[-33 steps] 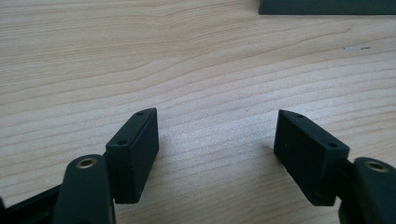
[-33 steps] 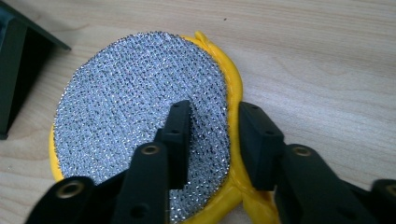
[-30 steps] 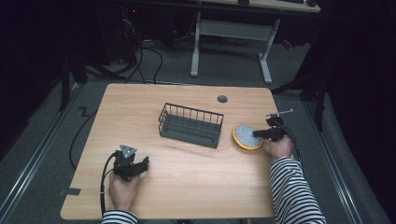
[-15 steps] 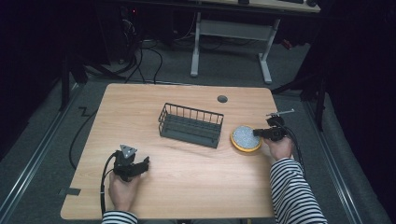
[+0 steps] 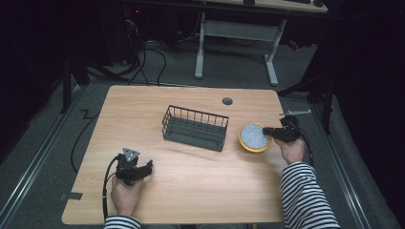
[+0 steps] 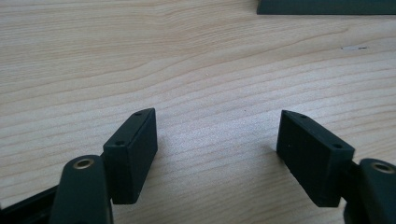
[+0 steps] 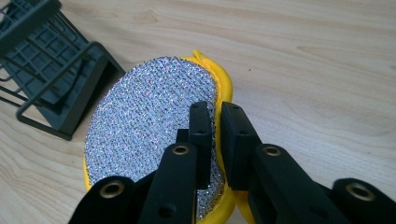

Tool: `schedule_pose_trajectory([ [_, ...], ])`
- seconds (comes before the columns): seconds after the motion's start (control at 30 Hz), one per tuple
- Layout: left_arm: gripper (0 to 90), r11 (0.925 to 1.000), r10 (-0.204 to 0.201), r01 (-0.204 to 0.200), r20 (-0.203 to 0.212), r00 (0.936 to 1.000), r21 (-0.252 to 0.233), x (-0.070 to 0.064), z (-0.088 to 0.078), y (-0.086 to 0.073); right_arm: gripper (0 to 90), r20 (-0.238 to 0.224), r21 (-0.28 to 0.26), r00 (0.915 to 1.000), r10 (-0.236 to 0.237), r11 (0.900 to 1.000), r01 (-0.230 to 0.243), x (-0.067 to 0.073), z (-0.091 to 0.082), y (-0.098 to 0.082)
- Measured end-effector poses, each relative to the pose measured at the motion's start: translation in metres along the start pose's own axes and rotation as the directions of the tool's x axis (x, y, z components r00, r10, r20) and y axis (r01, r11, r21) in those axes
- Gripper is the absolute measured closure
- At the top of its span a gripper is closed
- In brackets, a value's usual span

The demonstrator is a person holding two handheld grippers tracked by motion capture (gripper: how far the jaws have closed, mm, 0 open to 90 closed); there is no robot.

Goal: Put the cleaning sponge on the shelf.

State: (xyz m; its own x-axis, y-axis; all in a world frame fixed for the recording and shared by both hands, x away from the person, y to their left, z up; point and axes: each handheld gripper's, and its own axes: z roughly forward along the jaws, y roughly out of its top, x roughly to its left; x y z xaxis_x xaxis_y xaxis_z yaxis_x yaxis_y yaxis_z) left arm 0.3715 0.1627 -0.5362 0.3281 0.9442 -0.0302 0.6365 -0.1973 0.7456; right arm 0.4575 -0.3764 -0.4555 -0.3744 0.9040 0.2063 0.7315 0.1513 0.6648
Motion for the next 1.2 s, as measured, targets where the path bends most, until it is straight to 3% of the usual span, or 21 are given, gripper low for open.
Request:
schedule_pose_trajectory([
  [0.37,29.8,1.0000,-0.002,0.002,0.002,1.0000,-0.001,0.000,0.000,0.000,83.8,-0.031,-0.076,0.9995,0.011,0.997,-0.013,0.001,-0.026,0.003],
  [0.53,29.8,1.0000,-0.004,0.004,0.004,1.0000,-0.001,0.000,0.000,0.000,83.7,-0.040,-0.104,0.9985,-0.038,0.994,0.033,0.013,-0.040,0.016],
  [0.57,29.8,1.0000,-0.004,0.004,0.003,1.0000,-0.001,0.000,0.000,0.000,83.8,-0.040,-0.104,0.9967,-0.070,0.992,0.066,0.021,-0.045,0.025],
  [0.63,29.9,1.0000,-0.003,0.003,0.003,1.0000,-0.001,0.000,0.000,0.000,83.8,-0.042,-0.101,0.9959,-0.080,0.992,0.075,0.025,-0.046,0.029],
  [0.67,29.9,1.0000,-0.006,0.006,0.003,1.0000,-0.003,0.000,0.000,0.000,83.8,-0.037,-0.102,0.9937,-0.106,0.990,0.102,0.031,-0.048,0.037],
  [0.87,30.0,0.9999,-0.012,0.012,0.012,0.9999,-0.004,0.001,0.000,0.000,83.8,-0.046,-0.125,0.9888,-0.142,0.983,0.135,0.050,-0.050,0.059],
  [1.2,29.7,1.0000,-0.009,0.009,0.011,0.9999,-0.002,0.001,0.000,0.000,83.7,-0.046,-0.118,0.9816,-0.185,0.977,0.179,0.080,-0.031,0.087],
])
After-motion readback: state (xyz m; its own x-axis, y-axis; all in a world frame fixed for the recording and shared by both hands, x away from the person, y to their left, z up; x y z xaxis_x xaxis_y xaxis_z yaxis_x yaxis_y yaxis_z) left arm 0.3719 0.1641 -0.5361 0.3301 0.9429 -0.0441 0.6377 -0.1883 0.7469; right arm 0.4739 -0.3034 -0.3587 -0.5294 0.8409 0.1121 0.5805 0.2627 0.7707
